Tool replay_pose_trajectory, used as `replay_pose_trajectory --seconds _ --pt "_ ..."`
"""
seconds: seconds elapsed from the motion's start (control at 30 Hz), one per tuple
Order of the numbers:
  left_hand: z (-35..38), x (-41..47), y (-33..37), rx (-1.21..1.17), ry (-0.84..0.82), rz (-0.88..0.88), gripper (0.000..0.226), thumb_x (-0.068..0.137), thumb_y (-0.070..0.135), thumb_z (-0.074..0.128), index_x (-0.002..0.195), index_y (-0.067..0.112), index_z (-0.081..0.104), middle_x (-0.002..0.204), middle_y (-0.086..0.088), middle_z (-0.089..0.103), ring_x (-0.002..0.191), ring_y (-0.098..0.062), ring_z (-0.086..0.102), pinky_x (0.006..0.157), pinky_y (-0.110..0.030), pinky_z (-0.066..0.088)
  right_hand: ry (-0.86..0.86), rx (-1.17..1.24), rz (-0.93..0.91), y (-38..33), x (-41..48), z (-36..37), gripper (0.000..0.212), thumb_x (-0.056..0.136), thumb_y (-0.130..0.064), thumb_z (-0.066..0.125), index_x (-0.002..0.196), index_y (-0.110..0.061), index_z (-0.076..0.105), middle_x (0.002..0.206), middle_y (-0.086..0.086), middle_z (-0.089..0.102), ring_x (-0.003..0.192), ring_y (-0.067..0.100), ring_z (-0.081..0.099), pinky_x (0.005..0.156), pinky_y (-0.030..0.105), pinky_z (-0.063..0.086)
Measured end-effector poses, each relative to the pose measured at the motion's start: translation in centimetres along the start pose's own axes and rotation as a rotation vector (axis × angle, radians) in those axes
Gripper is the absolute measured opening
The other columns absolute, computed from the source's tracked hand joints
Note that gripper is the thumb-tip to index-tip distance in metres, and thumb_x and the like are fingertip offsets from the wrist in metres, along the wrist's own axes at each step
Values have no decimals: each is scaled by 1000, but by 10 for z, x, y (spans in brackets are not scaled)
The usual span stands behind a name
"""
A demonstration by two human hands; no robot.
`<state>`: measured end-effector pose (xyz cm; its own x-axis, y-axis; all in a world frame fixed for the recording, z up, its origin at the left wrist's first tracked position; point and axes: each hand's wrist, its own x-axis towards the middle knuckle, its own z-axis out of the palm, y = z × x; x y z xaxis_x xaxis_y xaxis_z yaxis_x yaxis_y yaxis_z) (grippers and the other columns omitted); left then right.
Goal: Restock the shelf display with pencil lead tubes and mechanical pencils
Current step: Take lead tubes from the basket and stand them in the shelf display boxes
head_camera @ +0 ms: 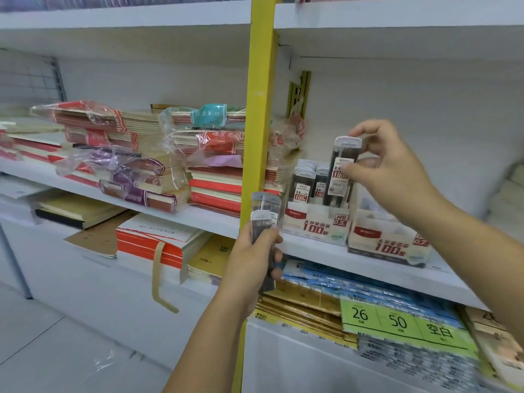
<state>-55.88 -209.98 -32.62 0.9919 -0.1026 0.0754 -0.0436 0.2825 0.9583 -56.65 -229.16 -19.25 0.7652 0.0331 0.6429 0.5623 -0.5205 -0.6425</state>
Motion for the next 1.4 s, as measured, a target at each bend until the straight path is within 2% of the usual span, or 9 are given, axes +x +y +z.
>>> replay_pose_trajectory --seconds 0.17,0.33,0.47,0.67,0.73,0.83,1.0,1.23,1.4 --pt "-3 5 -2 -25 -41 27 13 99 25 57 109 32 61 70 5 71 54 -11 62 51 -26 51 -7 -412 -81 18 27 11 33 85 -16 71 99 -35 47 90 -14 64 77 0 61 59 16 46" --pt "-4 4 -5 -94 -62 98 20 95 23 66 113 33 64 93 8 77 85 -15 76 67 -30 61 -88 -485 17 41 40 16 26 81 -18 75 96 -29 57 91 -11 61 81 6 59 67 25 49" --pt "-3 3 -5 -106 -74 122 23 93 22 68 112 35 64 94 7 76 80 -14 75 64 -30 61 -84 -654 -4 51 46 20 17 82 -29 75 95 -29 64 94 -7 50 82 11 54 64 25 42" --pt "0 1 -3 -27 -80 162 22 94 21 67 109 37 64 90 7 76 72 -11 72 63 -29 61 -57 -917 -138 51 40 18 32 86 -33 70 117 -25 68 92 -5 42 88 13 40 64 28 32" --pt "1 -1 -3 -9 -92 169 23 94 21 68 111 37 64 91 6 76 73 -12 73 64 -29 61 -33 -844 -155 47 31 14 33 90 -28 66 123 -24 65 94 -8 46 88 9 41 72 28 34" --pt "4 -5 -2 6 -120 184 24 93 21 70 108 39 66 94 5 76 73 -13 72 63 -28 61 -11 -520 -141 34 -1 12 17 89 -27 66 105 -31 70 81 -17 58 74 2 54 69 20 44" --pt "16 -14 -2 27 -173 204 29 91 19 73 103 45 68 95 5 75 73 -15 73 62 -29 60 -306 -43 216 23 -42 31 18 81 -36 73 95 -30 64 72 -11 71 55 4 64 48 13 46" --pt "23 -24 -1 11 -241 128 28 91 49 58 119 52 60 101 13 73 88 -17 75 66 -32 61 -260 203 293 31 -48 27 28 86 -17 71 111 -25 60 71 7 72 54 14 63 49 19 47" --pt "23 -25 0 -9 -234 92 22 103 42 50 117 54 61 96 19 70 94 -16 74 59 -26 58 -195 287 261 34 -44 14 23 86 -13 71 106 -19 62 79 4 73 65 22 70 54 25 52"
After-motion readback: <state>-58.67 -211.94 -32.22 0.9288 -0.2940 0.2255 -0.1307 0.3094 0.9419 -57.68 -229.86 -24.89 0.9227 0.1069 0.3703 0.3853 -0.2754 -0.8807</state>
